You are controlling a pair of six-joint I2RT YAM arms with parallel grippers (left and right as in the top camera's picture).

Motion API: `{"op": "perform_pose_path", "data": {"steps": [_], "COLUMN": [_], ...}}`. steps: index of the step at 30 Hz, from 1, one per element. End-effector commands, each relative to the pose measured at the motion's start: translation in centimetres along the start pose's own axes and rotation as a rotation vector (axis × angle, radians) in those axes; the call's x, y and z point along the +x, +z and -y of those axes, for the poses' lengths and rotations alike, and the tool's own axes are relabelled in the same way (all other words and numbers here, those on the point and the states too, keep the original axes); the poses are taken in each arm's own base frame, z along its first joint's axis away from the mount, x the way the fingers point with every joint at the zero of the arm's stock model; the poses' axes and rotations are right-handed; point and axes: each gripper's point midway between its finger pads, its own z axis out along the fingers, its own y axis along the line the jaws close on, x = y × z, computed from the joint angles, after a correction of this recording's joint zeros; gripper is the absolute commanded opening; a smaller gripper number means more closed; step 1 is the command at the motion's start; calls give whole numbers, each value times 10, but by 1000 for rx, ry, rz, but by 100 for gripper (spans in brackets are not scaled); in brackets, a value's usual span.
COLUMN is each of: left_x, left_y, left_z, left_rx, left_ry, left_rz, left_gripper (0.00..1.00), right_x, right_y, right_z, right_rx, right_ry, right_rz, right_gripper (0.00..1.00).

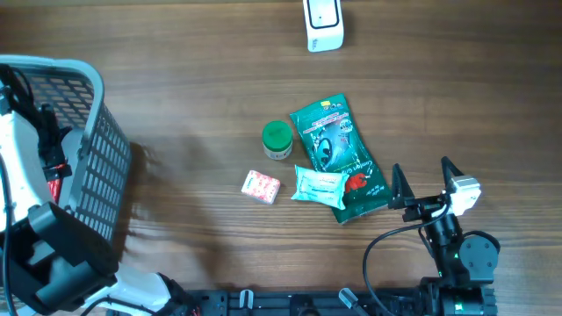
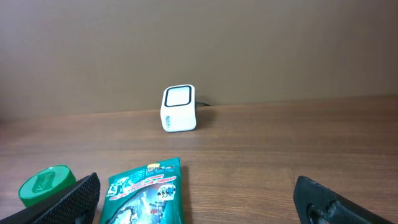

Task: Scan the item barcode
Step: 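Move the left gripper back into the basket above the red stick pack, then grasp the red-and-white stick pack in the basket with the left gripper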

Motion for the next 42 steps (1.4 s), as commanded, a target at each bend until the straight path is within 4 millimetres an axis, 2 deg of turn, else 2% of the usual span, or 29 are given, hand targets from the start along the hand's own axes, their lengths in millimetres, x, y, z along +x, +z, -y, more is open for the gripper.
{"op": "perform_pose_path", "data": {"steps": [1,12,17,23,31,36,41,42], "left_x": [-4,12,15,-4,-22,-26,-24,-22], "left_y": [12,51,62,63,73,84,106,108], "left_z": [-1,-12,-17,-22,-43,-60,-80,-84], "left_rx": [-31,-138,-175,-202,-254,-294,-353,-366], "left_ry": [-34,-9,-2,-10,-220,-282,-290,-293], "left_rz": [9,-39,-45,52,114,115,108,107], "left_gripper": [100,100,100,100,100,100,100,95], "right_x": [0,0,0,0,0,0,0,0], "right_y": [0,0,0,0,0,0,0,0], "right_z": [0,0,0,0,0,0,0,0], "right_rx": [3,3,3,3,3,3,3,3], "right_ry": [13,12,12,12,13,12,13,12], "right_rz": [3,3,3,3,3,3,3,3], "right_gripper": [100,100,100,100,100,100,100,100]}}
